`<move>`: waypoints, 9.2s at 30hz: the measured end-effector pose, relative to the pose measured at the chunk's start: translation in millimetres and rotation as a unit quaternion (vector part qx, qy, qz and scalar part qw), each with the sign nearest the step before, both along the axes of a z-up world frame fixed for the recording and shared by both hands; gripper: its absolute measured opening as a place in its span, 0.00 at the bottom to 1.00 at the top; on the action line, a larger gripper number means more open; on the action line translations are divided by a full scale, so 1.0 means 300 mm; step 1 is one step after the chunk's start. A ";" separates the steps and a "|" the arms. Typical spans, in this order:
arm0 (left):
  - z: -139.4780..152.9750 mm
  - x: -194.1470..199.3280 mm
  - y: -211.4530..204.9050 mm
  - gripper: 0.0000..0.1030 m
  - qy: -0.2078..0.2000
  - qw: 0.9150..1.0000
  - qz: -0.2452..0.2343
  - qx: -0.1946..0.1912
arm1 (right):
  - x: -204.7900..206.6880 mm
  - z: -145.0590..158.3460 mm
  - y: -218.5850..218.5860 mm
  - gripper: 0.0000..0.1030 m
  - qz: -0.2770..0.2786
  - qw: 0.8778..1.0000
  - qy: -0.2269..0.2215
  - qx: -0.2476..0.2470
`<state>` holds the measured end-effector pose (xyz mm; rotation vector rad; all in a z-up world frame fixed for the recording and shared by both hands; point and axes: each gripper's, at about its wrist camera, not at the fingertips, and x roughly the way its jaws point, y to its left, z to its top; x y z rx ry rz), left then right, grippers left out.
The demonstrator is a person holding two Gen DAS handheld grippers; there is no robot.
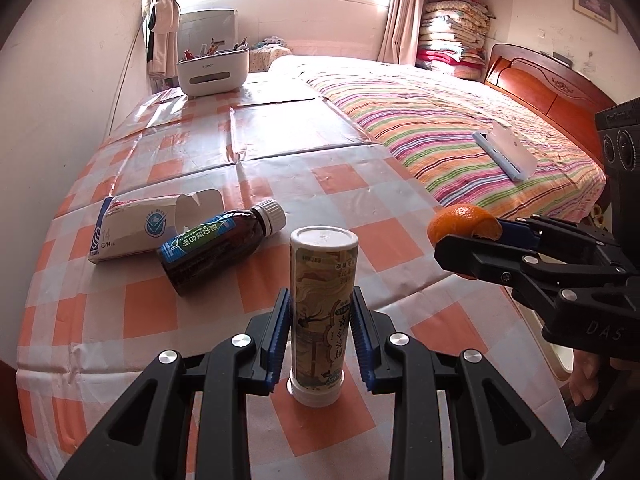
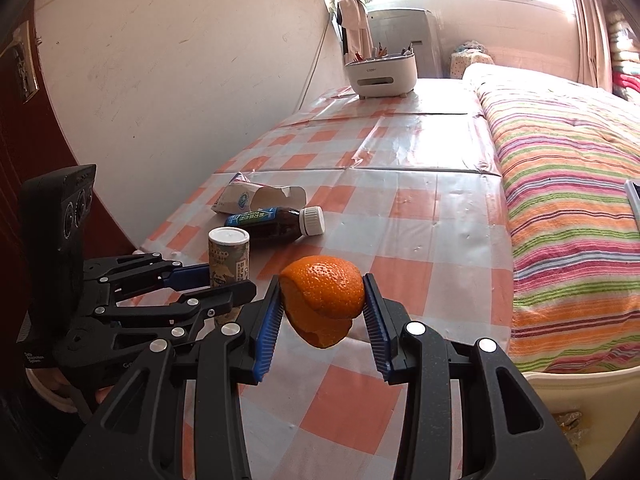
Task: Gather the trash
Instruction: 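Lift and carry the can with the left tool while the right carries the peel to the bin, then open the right tool to drop the peel while the left tool lowers the can into the bin, then open the left tool to release the can and raise both tools, then move the left tool to the white medicine box while the right tool approaches the brown bottle, then grasp the white medicine box with the left tool while the right tool grasps the brown bottle, then lift and carry the box with the left tool while the right carries the bottle to the bin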
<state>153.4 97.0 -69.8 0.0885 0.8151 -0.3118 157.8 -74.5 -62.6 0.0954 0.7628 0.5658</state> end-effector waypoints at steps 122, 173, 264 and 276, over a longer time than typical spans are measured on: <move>0.093 -0.087 -0.468 0.67 -0.057 0.991 -0.123 0.004 | -0.123 0.025 -0.604 0.70 -0.260 0.960 -0.029 0.101; -0.111 0.517 0.342 0.67 0.119 0.958 0.241 0.097 | 0.393 -0.074 0.452 0.71 0.362 0.919 -0.040 -0.148; 0.167 0.088 -0.068 0.07 -0.043 0.997 0.056 -0.021 | -0.134 0.037 -0.223 0.39 0.025 0.998 -0.052 -0.002; 0.174 0.051 -0.235 0.07 -0.042 0.999 -0.004 -0.025 | -0.200 0.040 -0.386 0.39 -0.032 0.998 -0.058 0.008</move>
